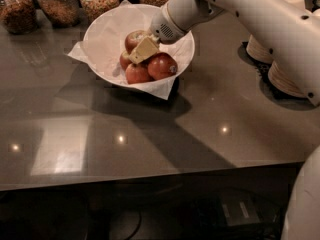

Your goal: Pick apple from white bowl

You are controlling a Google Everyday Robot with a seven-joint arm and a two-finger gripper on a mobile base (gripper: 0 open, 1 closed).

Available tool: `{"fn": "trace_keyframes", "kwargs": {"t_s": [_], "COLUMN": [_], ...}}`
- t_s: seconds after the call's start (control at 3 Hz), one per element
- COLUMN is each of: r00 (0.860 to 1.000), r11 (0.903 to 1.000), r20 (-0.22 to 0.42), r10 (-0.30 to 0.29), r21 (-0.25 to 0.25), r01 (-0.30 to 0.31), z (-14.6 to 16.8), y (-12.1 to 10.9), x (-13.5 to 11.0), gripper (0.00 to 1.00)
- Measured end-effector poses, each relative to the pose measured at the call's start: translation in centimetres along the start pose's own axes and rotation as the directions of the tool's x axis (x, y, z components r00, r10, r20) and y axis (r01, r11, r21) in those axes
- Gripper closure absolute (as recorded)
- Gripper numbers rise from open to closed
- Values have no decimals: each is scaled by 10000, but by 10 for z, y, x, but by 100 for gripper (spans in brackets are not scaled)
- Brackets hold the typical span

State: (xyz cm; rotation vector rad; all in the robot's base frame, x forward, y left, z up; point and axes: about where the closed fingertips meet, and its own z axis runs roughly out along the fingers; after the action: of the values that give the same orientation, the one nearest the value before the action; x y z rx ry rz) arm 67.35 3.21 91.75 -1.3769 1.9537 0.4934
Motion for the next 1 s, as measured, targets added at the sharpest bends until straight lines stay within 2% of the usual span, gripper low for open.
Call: {"fn": "trace_keyframes", "kwargs": {"t_s": [0.67,1.0], "r00": [9999,9995], "r11": [10000,9999], "r20": [144,263], "r10": [-61,-168], "r21": [-67,-36], "r01": [62,169], "z": [2,-2], "y": [2,3], "x": [-4,-11], "gripper": [94,100]}}
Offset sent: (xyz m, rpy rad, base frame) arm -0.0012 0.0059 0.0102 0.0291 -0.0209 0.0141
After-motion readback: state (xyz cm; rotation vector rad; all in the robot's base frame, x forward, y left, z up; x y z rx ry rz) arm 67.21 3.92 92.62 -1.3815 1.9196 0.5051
